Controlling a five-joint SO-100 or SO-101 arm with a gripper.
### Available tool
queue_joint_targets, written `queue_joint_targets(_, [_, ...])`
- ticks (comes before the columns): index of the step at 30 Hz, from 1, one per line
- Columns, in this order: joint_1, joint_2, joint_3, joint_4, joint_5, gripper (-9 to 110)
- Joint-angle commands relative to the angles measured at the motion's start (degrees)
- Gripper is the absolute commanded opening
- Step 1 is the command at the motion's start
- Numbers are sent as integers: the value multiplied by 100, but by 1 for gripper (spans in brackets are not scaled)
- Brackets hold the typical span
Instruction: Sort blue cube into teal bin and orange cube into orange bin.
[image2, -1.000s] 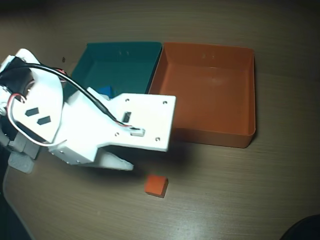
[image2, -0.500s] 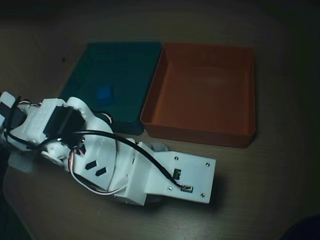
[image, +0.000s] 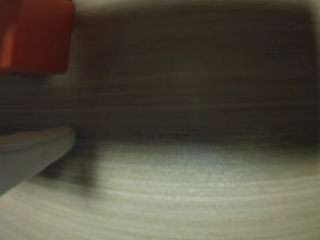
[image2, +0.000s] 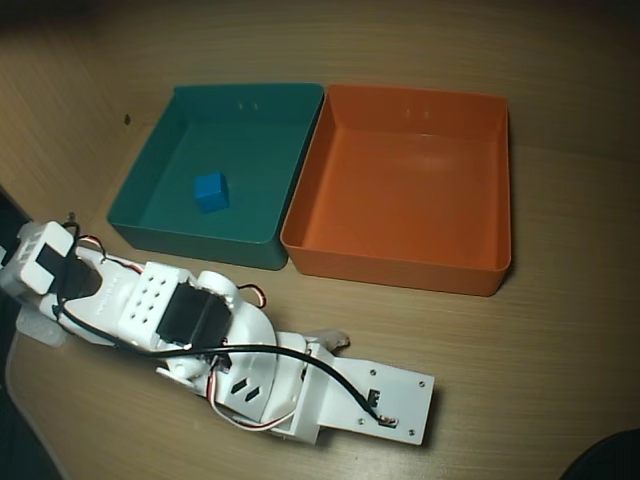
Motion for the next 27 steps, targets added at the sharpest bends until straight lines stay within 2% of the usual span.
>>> queue_joint_targets(1, [-9,211,-369,26,-35,38])
queue_joint_targets(27, [-229,211,149,44,-18,38])
